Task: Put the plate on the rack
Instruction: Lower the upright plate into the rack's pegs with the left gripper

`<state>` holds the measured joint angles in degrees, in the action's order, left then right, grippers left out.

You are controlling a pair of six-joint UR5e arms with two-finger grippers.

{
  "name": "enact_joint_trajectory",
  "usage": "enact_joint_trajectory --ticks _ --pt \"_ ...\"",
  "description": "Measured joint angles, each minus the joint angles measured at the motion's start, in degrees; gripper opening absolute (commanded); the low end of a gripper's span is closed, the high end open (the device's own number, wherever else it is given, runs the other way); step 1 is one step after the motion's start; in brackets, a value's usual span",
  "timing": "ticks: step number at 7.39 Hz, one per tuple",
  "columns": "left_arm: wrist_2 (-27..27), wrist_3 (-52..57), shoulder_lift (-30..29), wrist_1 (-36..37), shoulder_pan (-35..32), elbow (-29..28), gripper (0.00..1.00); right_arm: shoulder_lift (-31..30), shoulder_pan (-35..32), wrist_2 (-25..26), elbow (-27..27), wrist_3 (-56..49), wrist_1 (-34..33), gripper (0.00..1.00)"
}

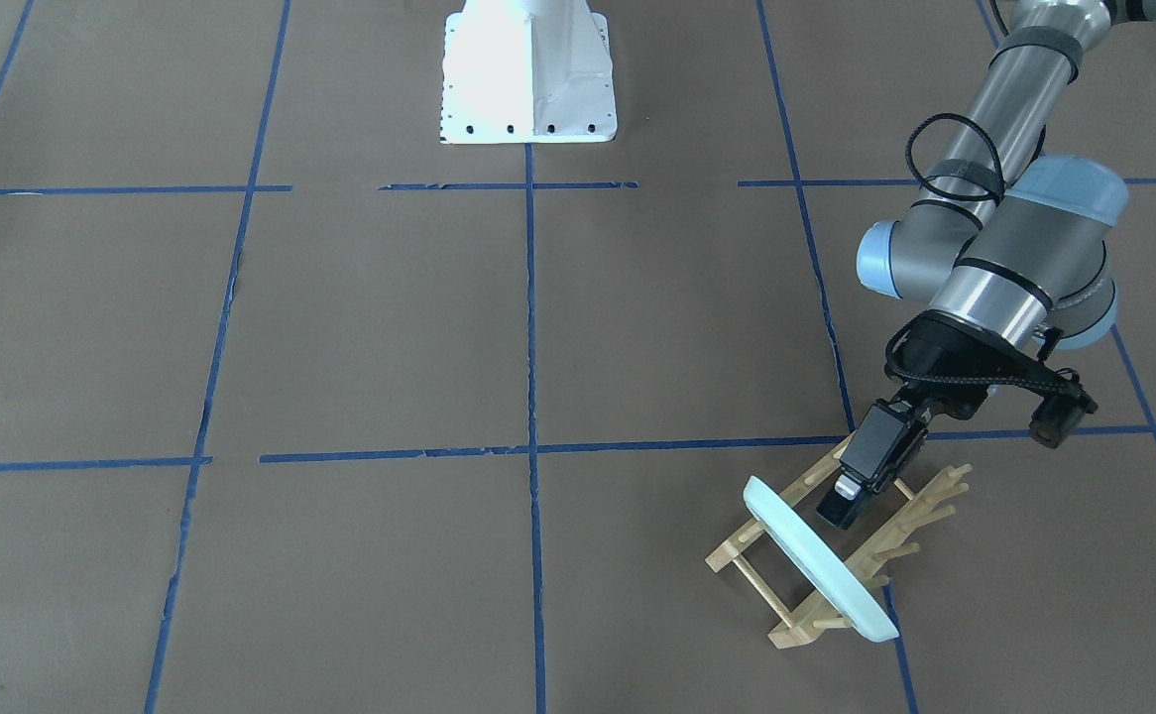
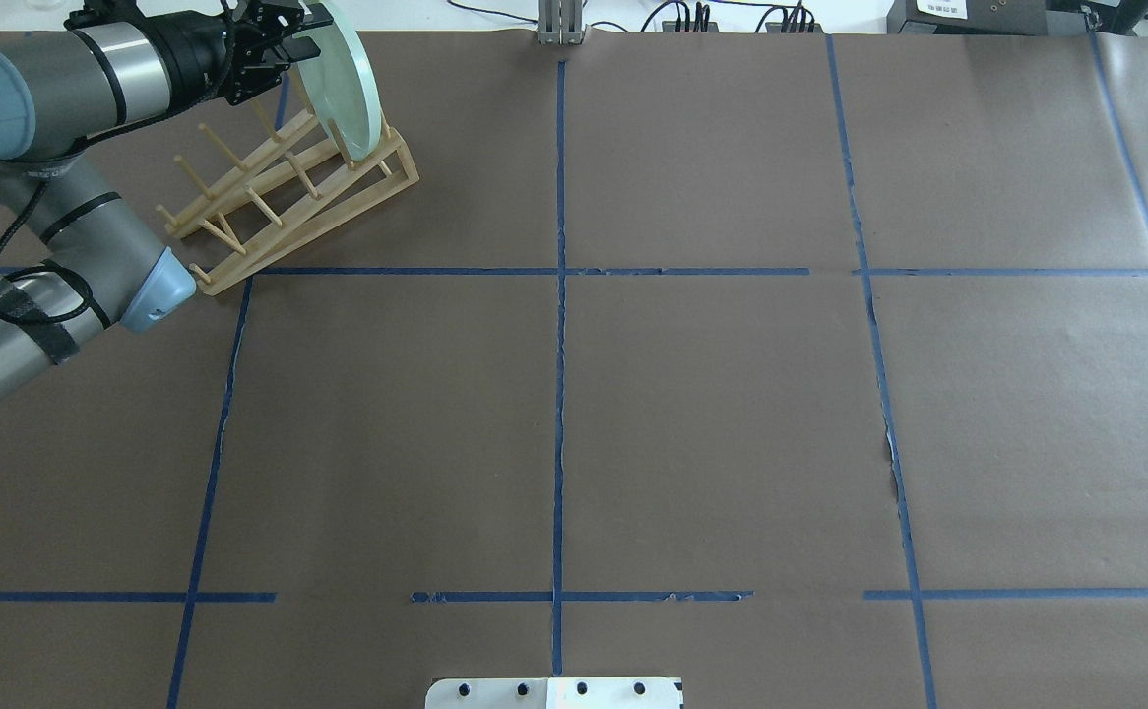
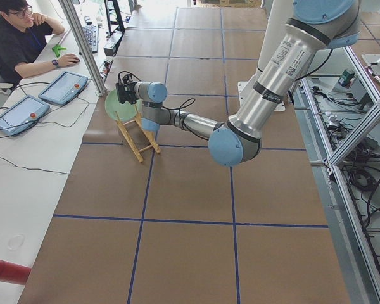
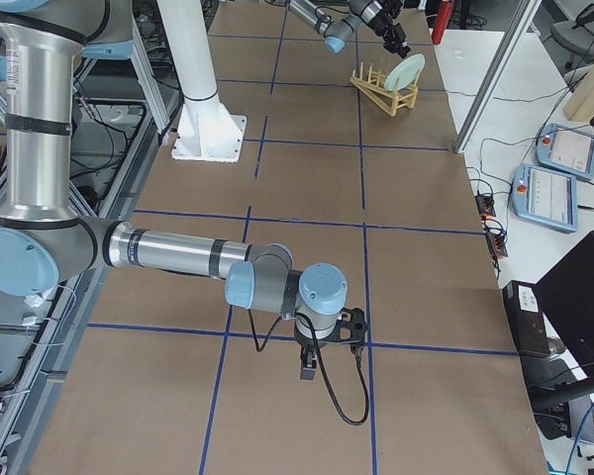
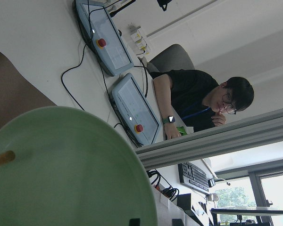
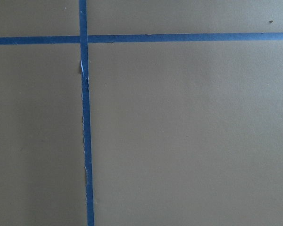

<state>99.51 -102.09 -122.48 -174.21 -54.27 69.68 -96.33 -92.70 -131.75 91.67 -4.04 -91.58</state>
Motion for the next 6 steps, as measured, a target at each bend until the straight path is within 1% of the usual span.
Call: enact_joint_trajectory --ticks 2,3,4,5,6 --pt "0.57 2.16 0.14 0.15 -0.16 0.02 1.00 0.00 -0.02 0.00 0.00 0.00 0.00 1.00" --pt "2.57 4.01 0.36 0.57 -1.12 0.42 1.00 0.00 -0.01 0.00 0.00 0.00 0.00 1.00" --pt "6.52 6.50 1.10 2.23 -2.93 1.79 1.00 0.00 0.00 0.00 0.00 0.00 0.00 1.00" --pt "11.10 10.48 2.56 6.28 -4.80 4.79 1.00 0.00 -0.01 0.00 0.00 0.01 0.00 1.00" --pt "14.80 15.82 4.32 12.33 -6.19 8.95 1.00 0.00 0.00 0.00 0.00 0.03 0.00 1.00"
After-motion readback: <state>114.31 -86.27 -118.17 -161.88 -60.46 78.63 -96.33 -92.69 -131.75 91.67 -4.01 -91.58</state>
